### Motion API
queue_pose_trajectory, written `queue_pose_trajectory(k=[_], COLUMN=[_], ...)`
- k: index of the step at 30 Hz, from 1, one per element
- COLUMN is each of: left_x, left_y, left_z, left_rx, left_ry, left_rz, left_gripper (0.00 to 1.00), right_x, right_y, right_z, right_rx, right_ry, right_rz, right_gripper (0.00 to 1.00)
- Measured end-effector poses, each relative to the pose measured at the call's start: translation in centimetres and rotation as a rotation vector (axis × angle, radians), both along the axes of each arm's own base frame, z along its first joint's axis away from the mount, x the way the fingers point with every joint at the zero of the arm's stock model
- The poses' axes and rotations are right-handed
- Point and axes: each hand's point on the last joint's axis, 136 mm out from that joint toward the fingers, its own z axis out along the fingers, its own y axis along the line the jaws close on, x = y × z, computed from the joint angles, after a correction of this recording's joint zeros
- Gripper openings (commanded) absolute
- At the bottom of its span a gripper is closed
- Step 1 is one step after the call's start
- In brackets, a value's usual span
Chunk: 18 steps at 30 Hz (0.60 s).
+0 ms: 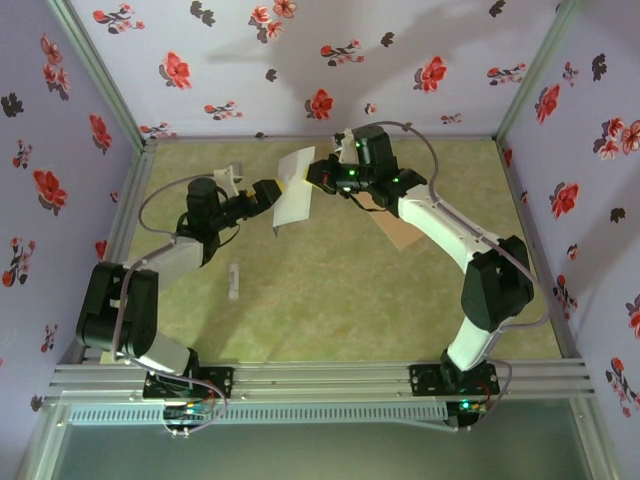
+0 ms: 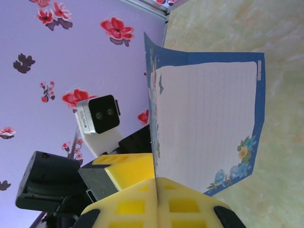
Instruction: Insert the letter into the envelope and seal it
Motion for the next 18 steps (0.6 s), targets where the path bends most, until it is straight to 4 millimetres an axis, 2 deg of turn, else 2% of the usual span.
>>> queue_pose_trajectory(k=[10, 18], left_x=[-0.5, -1.0], left_y=[-1.0, -1.3], left_z=[1.4, 2.0], left_rx=[-0.097, -0.113], left_ry=[0.008, 0.008], left_rz=[-0.071, -0.1], left_gripper=[1.0, 1.0], right_x=[0.6, 0.8], right_y=[0.2, 0.4], right_z=[0.9, 0.5], right_rx=[0.055, 0.08], right_ry=[-0.018, -0.014], right_rz=[-0.019, -0.017], right_gripper=[0.0, 0.0])
